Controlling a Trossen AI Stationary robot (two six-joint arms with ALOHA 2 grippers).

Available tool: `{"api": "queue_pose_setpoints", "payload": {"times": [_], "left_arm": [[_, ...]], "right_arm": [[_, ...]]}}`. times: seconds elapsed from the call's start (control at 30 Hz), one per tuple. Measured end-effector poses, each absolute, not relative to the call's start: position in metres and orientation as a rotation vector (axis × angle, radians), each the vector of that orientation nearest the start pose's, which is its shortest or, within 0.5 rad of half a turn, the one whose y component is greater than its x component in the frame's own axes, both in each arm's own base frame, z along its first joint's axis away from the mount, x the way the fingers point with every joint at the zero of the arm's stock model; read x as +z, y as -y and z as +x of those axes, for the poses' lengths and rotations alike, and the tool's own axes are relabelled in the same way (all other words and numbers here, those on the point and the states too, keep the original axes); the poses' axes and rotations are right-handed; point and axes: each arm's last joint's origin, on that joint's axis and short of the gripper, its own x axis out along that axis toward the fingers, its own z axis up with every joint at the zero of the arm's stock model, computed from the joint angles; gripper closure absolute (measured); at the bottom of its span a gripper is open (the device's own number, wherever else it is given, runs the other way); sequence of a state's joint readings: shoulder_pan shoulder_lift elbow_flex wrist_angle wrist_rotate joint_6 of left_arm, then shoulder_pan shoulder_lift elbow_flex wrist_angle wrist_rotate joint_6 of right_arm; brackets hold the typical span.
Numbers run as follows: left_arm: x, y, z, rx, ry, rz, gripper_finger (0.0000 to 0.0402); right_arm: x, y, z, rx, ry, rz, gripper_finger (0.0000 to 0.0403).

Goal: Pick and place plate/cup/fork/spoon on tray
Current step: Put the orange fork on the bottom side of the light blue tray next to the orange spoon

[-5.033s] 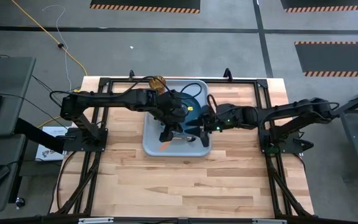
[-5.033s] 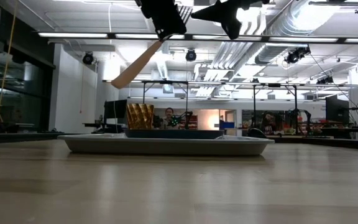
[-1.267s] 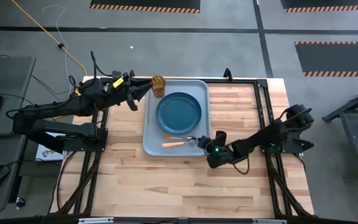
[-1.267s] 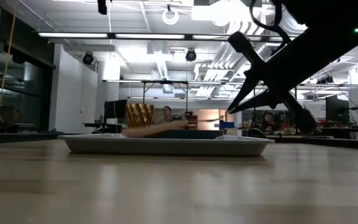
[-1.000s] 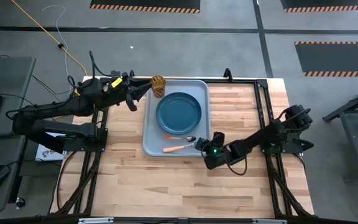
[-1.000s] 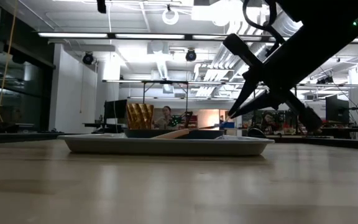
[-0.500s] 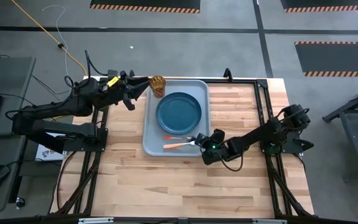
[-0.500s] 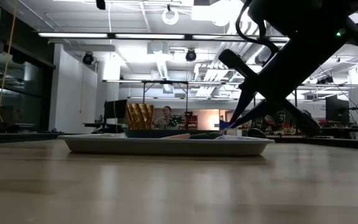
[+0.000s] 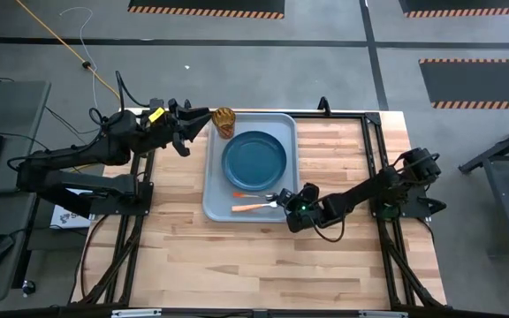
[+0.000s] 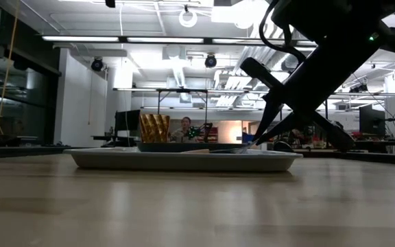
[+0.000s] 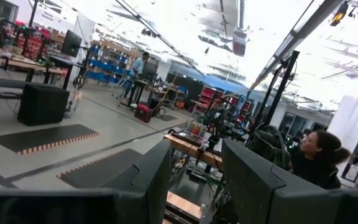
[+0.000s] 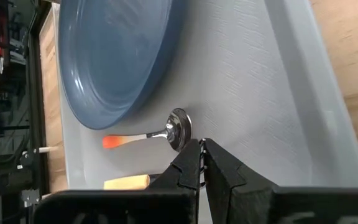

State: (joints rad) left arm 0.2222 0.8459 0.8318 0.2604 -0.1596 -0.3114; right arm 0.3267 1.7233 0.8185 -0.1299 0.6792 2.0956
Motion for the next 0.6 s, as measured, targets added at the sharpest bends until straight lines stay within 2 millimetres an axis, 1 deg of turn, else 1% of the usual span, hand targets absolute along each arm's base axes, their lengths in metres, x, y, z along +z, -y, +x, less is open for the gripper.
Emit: {"api": "queue_pose_setpoints", "payload": {"times": [0.1,0.2,0.6], "left_arm": [[0.3811,-0.0451,0.1787,0.338,0.305,-0.297,0.0268],[0.3811,-0.0451,0.1787,0.338,0.304,-0.297,0.0268],[0.3811,-0.0451,0.1787,0.339,0.304,-0.297,0.0268]], "right_arm": [[0.1312,-0.0806,0.2945,-1.032,-0.195,1.424,0.0399],[0.131,-0.08,0.2944,-1.037,-0.191,1.433,0.0385],[0.131,-0.0794,0.2954,-1.026,-0.216,1.434,0.0284]]}}
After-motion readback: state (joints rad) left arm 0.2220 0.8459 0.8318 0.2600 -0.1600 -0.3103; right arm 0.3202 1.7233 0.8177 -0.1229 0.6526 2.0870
